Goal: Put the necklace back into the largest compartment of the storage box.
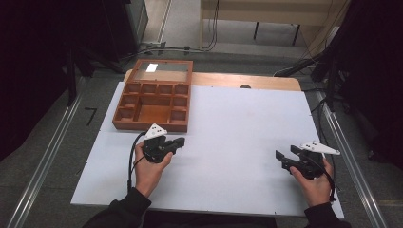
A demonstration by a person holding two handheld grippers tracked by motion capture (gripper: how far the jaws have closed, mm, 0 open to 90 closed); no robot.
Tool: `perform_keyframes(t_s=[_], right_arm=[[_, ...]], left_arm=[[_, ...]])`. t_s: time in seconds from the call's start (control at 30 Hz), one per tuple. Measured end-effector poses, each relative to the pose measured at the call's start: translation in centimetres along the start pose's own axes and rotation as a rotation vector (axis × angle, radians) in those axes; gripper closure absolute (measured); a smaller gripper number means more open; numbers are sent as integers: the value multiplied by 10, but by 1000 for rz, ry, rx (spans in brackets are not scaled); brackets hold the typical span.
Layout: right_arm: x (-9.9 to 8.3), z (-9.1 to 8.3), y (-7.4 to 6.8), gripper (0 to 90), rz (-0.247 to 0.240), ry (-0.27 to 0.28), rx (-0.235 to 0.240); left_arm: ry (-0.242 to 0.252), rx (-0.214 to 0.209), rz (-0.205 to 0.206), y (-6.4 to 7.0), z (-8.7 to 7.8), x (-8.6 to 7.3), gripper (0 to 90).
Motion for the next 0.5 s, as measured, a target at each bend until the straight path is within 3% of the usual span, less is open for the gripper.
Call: perform_keyframes(t_s=[0.5], right_arm=[[0, 1, 0, 310, -3, -4, -1]], left_arm=[[11, 53, -36, -25, 2, 8, 900]])
Point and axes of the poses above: each handheld gripper's, and its own axes: z roughly forward along the jaws, x roughly out of its top, y roughly to its right, the point moved 10 cm from there along z, roughly forward along the jaws, and after that the axes turned 14 degrees about x, right-handed, at the moved point
